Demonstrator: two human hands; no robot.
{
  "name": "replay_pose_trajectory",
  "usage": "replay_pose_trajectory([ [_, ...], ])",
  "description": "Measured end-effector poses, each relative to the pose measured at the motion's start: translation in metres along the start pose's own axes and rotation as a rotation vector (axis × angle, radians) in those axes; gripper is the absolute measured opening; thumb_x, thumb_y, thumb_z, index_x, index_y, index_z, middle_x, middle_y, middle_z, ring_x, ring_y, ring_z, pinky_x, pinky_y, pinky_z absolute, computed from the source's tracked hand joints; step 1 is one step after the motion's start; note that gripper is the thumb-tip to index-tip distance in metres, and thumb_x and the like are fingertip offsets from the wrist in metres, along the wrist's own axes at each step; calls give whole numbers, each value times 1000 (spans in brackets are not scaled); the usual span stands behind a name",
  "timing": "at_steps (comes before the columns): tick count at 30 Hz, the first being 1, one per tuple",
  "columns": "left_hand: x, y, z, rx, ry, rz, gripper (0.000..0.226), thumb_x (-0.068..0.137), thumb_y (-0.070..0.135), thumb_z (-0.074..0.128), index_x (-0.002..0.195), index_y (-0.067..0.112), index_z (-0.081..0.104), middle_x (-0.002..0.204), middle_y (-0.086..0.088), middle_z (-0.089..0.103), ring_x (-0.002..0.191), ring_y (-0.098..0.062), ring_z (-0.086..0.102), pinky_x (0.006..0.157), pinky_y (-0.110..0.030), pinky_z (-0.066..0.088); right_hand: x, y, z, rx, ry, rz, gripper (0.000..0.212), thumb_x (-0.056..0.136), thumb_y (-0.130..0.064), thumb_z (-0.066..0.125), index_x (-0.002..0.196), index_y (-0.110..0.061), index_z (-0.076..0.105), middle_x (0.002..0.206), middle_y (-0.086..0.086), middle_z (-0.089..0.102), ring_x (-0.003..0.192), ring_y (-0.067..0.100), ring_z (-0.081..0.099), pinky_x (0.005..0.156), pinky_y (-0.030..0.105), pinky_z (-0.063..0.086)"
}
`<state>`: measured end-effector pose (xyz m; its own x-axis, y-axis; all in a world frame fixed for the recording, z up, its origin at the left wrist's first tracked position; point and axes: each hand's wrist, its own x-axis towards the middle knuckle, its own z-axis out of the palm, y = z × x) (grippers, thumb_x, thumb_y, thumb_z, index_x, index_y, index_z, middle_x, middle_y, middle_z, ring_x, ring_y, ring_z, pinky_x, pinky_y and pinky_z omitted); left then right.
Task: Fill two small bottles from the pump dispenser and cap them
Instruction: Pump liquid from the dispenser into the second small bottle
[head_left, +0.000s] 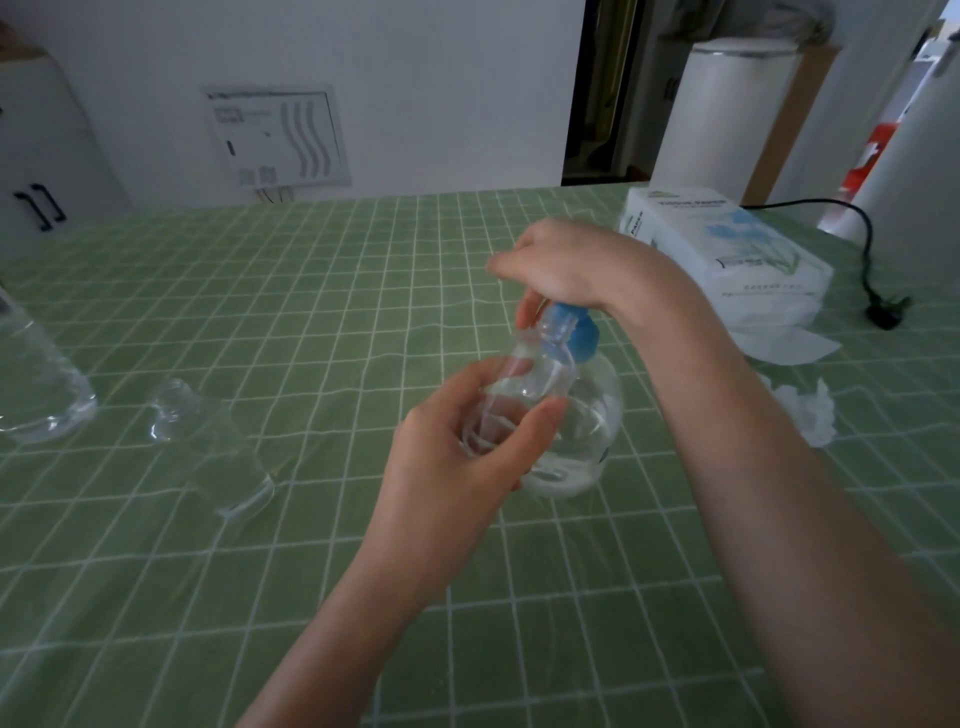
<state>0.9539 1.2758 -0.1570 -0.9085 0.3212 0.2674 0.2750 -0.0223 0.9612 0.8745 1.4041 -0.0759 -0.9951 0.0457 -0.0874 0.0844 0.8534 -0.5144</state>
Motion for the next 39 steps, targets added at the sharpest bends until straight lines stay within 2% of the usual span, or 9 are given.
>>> replay_pose_trajectory([
  [3, 0, 0, 1, 2, 6, 3, 26, 69, 43, 63, 94, 35, 63, 67, 14, 70, 53, 3, 62, 48, -9, 45, 0, -1, 1, 9, -10, 4, 39, 97, -31, 43, 121, -4, 58, 103, 10, 70, 102, 24, 63, 65, 32, 35],
  [9, -1, -2, 2, -4, 14, -20, 28, 66, 45, 62, 92, 34, 63, 61, 14, 67, 49, 3, 59, 45, -9, 42, 3, 4, 7, 13, -35, 16, 37, 96, -30, 44, 120, -6, 57, 108, 12, 67, 101, 26, 61, 78, 34, 39],
  [20, 1, -1, 2, 7, 27, 9, 24, 68, 46, 62, 91, 38, 64, 61, 13, 68, 51, 1, 60, 47, -11, 44, 1, -1, -1, -38, -17, -9, 39, 96, -33, 44, 120, -5, 57, 107, 11, 67, 102, 25, 60, 76, 34, 37],
  [25, 1, -2, 2, 1, 25, 17, 18, 73, 39, 64, 91, 36, 63, 63, 13, 68, 50, 4, 59, 45, -9, 43, 3, -2, 1, -21, -27, -1, 38, 96, -30, 44, 120, -4, 59, 106, 12, 69, 101, 26, 62, 76, 35, 41],
  [29, 1, -3, 2, 13, 23, 3, 23, 69, 44, 62, 91, 35, 64, 64, 13, 68, 51, 2, 60, 46, -10, 44, 7, 3, 4, -7, -38, 12, 36, 95, -27, 45, 121, -4, 58, 106, 13, 68, 100, 27, 62, 85, 35, 43],
  [33, 0, -5, 2, 25, 31, -19, 28, 67, 48, 62, 92, 35, 65, 66, 10, 70, 52, -2, 60, 48, -14, 46, 6, 6, 8, 23, -54, 23, 36, 96, -27, 46, 121, -4, 57, 108, 14, 67, 103, 28, 62, 76, 35, 39],
  [39, 1, -2, 2, 26, 26, -4, 24, 70, 45, 63, 93, 36, 64, 62, 12, 68, 52, 0, 60, 47, -12, 45, 5, 1, 1, -44, -47, 17, 40, 96, -32, 44, 122, -5, 57, 108, 12, 68, 102, 27, 61, 75, 34, 37],
])
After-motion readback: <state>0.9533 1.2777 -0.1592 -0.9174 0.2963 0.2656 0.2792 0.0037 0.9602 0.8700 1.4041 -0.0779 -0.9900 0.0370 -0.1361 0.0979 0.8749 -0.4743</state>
